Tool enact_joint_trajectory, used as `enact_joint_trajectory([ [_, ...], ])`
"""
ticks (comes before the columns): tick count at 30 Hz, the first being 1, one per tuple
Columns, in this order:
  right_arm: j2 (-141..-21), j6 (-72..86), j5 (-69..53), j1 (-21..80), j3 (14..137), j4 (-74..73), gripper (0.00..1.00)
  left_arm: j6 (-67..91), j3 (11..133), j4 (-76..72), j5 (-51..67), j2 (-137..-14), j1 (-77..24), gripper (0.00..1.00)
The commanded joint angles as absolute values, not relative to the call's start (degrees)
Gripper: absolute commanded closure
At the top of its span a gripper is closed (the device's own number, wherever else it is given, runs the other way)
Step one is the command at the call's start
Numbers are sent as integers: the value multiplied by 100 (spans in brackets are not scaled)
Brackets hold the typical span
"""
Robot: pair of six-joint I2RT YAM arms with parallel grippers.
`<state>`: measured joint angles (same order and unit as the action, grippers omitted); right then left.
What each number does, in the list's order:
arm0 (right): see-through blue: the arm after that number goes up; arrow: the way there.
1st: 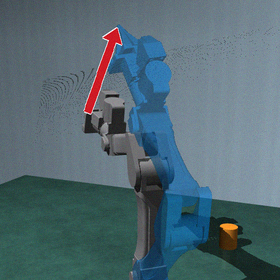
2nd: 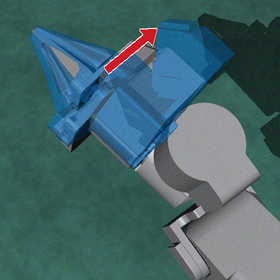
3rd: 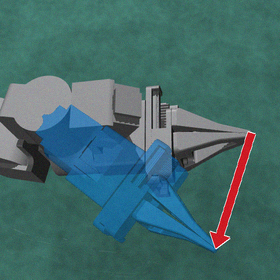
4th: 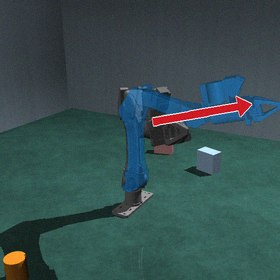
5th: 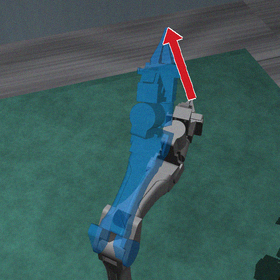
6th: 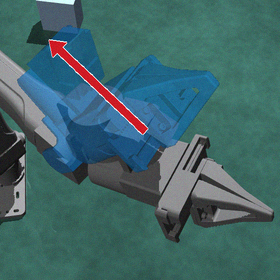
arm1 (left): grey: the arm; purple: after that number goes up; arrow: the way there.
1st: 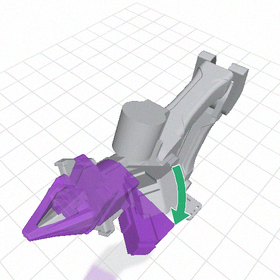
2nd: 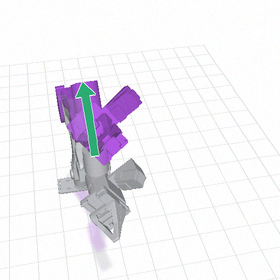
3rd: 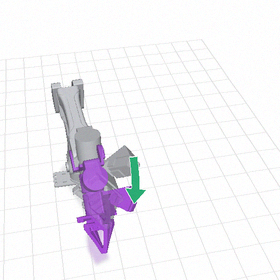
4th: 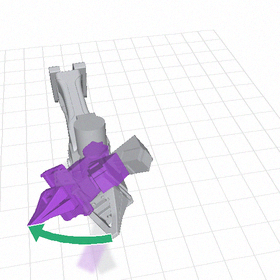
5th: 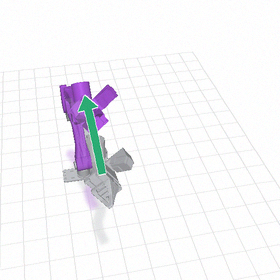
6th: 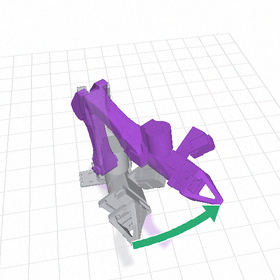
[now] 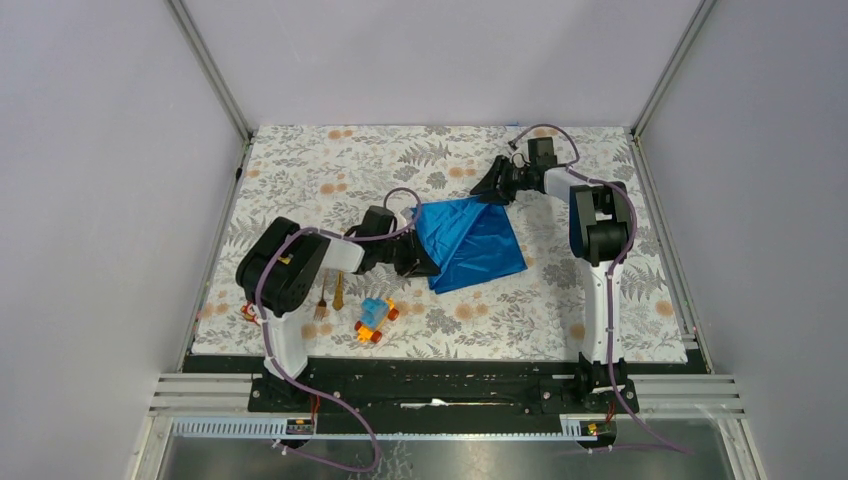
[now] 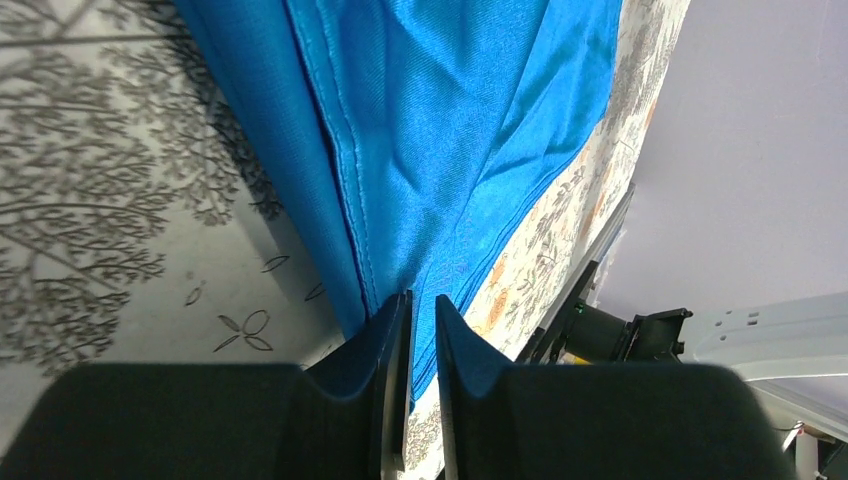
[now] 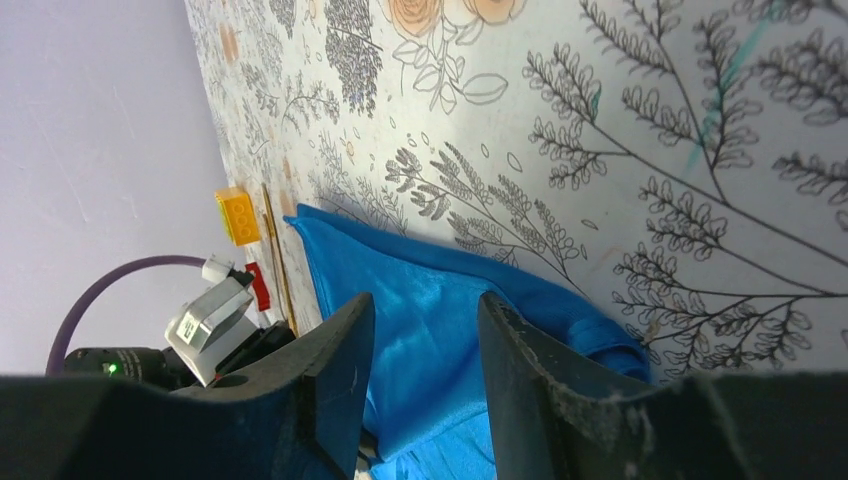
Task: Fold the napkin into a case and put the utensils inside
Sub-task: Smooth out the upper triangle-folded napkin at the center of the board.
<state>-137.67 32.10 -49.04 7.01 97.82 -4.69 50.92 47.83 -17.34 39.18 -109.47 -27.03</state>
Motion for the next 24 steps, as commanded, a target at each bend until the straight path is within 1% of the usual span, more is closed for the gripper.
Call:
enact_joint_trajectory([
  [1,-13746,2868,-4633,659,10121,-661,50,5128,4677,-1915,3722,-10892,-2881,79],
  [3,-13573,2953,-4696,665,10134,-646,49,5079,4764,-1727,3679,-10685,-2936,75],
  [6,-13132,2989,-4525,685,10123,-850,42,5025,4964,-1335,3725,-10231,-2928,63],
  [9,-12570,3014,-4240,697,9834,-1052,36,4740,5356,-745,3727,-9881,-2838,54],
  [12,-11990,3224,-4044,813,9147,-965,33,4599,5728,-456,3784,-9776,-2512,53],
  [14,-11588,3640,-4078,1021,8420,-376,32,4660,5930,-536,3902,-9895,-2229,54],
  [17,-11199,4193,-4407,1527,7598,592,31,4661,6584,-479,4012,-10426,-1957,59],
  [20,-10879,4338,-4431,2019,7017,1020,32,4572,7288,-350,3879,-11008,-1891,60],
  [22,-10748,4478,-4484,2328,6642,1308,37,4460,7688,-184,3679,-11350,-1873,61],
  [23,-10695,4583,-4542,2438,6429,1483,42,4428,7869,-120,3629,-11518,-1872,62],
  [24,-10666,4692,-4603,2545,6234,1710,50,4414,8034,-112,3622,-11683,-1872,63],
])
